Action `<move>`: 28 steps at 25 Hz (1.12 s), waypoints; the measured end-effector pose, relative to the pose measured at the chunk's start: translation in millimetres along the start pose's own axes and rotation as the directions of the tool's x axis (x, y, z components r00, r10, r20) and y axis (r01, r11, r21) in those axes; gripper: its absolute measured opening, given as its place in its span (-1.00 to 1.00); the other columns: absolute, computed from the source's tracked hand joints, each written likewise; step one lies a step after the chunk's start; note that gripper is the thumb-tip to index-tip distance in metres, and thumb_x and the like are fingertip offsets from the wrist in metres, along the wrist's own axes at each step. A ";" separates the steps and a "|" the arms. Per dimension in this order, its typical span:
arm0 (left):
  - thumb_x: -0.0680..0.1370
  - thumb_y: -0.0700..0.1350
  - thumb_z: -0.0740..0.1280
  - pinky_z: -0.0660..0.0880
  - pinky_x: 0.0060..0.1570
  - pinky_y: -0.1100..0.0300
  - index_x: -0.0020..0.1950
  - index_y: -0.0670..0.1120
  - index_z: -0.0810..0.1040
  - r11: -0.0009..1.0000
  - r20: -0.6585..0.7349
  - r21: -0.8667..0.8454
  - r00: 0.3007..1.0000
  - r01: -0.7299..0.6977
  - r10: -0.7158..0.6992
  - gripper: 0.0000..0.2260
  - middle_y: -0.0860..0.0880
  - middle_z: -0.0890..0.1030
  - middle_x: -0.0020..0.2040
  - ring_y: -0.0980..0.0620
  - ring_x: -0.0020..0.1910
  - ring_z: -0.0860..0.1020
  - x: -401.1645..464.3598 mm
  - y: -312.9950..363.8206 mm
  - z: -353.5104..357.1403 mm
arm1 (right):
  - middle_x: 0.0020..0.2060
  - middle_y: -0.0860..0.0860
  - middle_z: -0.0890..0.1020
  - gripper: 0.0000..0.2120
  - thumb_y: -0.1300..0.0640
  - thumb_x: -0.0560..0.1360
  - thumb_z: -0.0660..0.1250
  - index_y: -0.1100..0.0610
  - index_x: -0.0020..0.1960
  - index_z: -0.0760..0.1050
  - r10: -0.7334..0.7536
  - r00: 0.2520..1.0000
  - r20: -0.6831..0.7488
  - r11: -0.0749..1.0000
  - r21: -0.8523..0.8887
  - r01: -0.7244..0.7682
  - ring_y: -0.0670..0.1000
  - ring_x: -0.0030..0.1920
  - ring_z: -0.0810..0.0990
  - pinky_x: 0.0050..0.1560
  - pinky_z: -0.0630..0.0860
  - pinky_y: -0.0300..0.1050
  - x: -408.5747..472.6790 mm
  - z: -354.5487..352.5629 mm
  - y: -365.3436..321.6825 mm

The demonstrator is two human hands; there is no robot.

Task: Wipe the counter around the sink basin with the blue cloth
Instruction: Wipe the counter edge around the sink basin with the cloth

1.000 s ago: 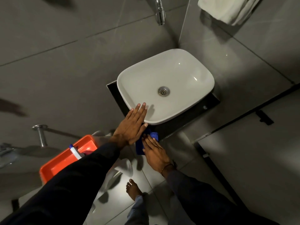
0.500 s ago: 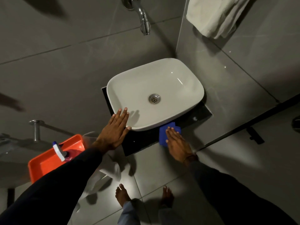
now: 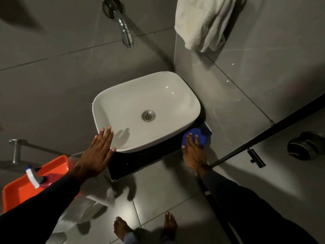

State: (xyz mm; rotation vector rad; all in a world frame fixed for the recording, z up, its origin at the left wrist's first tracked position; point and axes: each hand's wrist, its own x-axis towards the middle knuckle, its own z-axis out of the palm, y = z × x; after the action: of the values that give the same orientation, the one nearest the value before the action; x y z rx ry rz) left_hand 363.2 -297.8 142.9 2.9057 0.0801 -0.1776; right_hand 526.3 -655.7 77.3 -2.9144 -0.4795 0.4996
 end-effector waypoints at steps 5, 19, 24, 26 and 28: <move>0.63 0.27 -0.23 -0.10 0.63 -0.06 0.65 -0.11 -0.14 1.000 0.018 0.018 1.000 0.011 -0.012 -0.31 -0.03 -0.19 0.67 -0.02 0.65 -0.25 1.4 -9.5 6.8 | 0.66 0.03 -0.02 -0.46 0.06 0.73 -0.05 0.13 0.66 -0.08 -0.116 0.993 -0.005 0.988 -0.105 0.115 0.08 0.67 -0.07 0.65 -0.07 -0.01 21.4 -18.2 57.8; 0.60 0.30 -0.33 -0.11 0.62 -0.06 0.63 -0.23 -0.11 1.000 -0.027 -0.018 1.000 0.005 -0.005 -0.22 -0.13 -0.17 0.66 -0.13 0.65 -0.21 0.3 3.6 0.4 | 0.66 0.08 -0.05 -0.44 0.10 0.72 0.01 0.21 0.65 -0.07 -0.077 0.997 0.014 0.992 0.099 0.076 0.11 0.66 -0.15 0.63 -0.16 0.01 -4.2 17.5 -8.3; 0.65 0.21 -0.23 -0.05 0.64 -0.12 0.64 -0.22 -0.10 1.000 -0.040 0.003 0.999 0.024 -0.024 -0.31 -0.15 -0.15 0.67 -0.14 0.65 -0.18 -0.5 -3.2 8.1 | 0.66 0.04 -0.02 -0.42 0.09 0.70 0.04 0.18 0.66 -0.05 -0.209 0.978 -0.007 0.974 0.083 0.209 0.11 0.66 -0.13 0.64 -0.12 0.00 -42.5 50.4 -72.4; 0.66 0.17 -0.16 -0.02 0.63 -0.14 0.65 -0.21 -0.10 1.000 -0.051 0.007 0.999 0.013 -0.013 -0.35 -0.14 -0.14 0.67 -0.13 0.66 -0.17 0.6 -5.2 10.9 | 0.66 0.04 -0.02 -0.40 0.10 0.69 0.05 0.17 0.66 -0.05 -0.292 0.956 0.016 0.955 0.060 0.291 0.13 0.66 -0.12 0.66 -0.07 0.04 -58.5 65.5 -104.5; 0.68 0.14 -0.12 -0.02 0.64 -0.13 0.65 -0.18 -0.11 1.000 -0.072 0.005 0.997 0.011 -0.010 -0.38 -0.13 -0.14 0.68 -0.10 0.66 -0.16 0.6 -6.4 12.4 | 0.66 0.04 -0.01 -0.37 0.11 0.67 0.10 0.16 0.66 -0.07 -0.382 0.923 0.042 0.924 0.022 0.382 0.14 0.66 -0.12 0.66 -0.04 0.08 -70.4 76.8 -127.5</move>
State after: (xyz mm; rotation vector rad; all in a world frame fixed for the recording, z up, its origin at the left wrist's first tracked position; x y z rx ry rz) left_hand 362.0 -294.4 129.5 2.9176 0.1073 -0.0752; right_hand 400.4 -552.8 51.5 -2.6971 -1.0191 0.5059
